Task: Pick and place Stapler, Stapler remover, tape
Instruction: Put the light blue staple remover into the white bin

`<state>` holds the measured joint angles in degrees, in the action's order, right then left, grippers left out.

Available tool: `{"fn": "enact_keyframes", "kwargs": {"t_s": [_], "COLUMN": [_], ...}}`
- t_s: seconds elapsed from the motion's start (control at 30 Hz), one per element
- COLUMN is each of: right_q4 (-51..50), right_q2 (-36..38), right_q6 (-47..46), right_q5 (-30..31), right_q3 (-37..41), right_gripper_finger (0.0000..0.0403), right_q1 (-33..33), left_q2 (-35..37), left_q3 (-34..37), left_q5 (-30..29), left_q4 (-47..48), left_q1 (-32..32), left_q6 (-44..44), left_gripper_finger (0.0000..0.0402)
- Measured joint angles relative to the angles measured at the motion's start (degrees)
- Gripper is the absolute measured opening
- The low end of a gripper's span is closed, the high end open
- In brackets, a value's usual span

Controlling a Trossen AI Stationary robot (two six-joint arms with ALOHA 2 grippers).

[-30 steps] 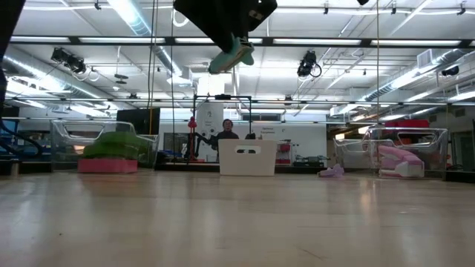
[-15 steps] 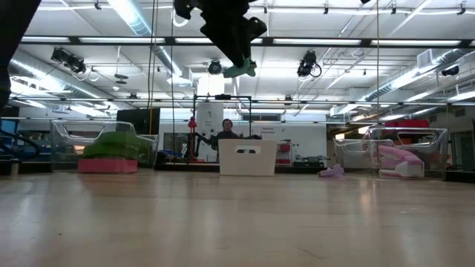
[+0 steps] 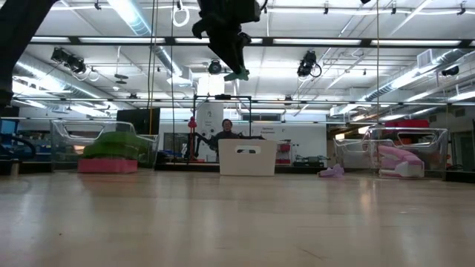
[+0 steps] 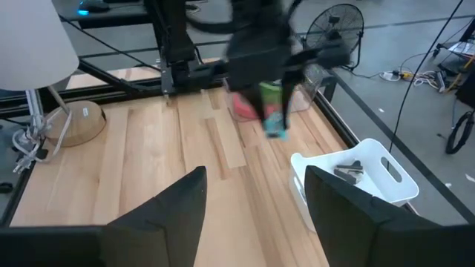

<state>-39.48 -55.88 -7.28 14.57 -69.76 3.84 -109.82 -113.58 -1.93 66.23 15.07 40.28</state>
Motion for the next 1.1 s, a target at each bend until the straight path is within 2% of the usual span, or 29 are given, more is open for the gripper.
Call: {"fn": "enact_keyframes", "kwargs": {"t_s": [0.37, 0.6, 0.8, 0.97, 1.1], "right_q4": [-1.4, -1.5, -1.5, -1.5, -1.5], "right_q2": [0.0, 0.0, 0.0, 0.0, 0.0], "right_q6": [-1.7, -4.0, -6.9, -9.3, -10.3], "right_q5": [0.0, 2.2, 5.9, 7.4, 7.5], "right_q3": [0.0, 0.0, 0.0, 0.0, 0.0], "right_gripper_finger": [0.0226, 0.0226, 0.0226, 0.0226, 0.0226], "right_q1": [0.0, 0.0, 0.0, 0.0, 0.0], "left_q2": [0.0, 0.0, 0.0, 0.0, 0.0], "left_q3": [-0.2, -0.2, -0.2, -0.2, -0.2], "left_q5": [0.0, 0.0, 0.3, 5.1, 5.7], "left_q4": [-1.7, -6.2, -7.2, -9.5, -12.2], "left_q1": [9.8, 14.2, 16.1, 16.7, 16.6], "left_q6": [-2.5, -17.5, -22.7, -22.7, -21.1], "left_gripper_finger": [0.0098, 0.0098, 0.0098, 0.0098, 0.0098]}}
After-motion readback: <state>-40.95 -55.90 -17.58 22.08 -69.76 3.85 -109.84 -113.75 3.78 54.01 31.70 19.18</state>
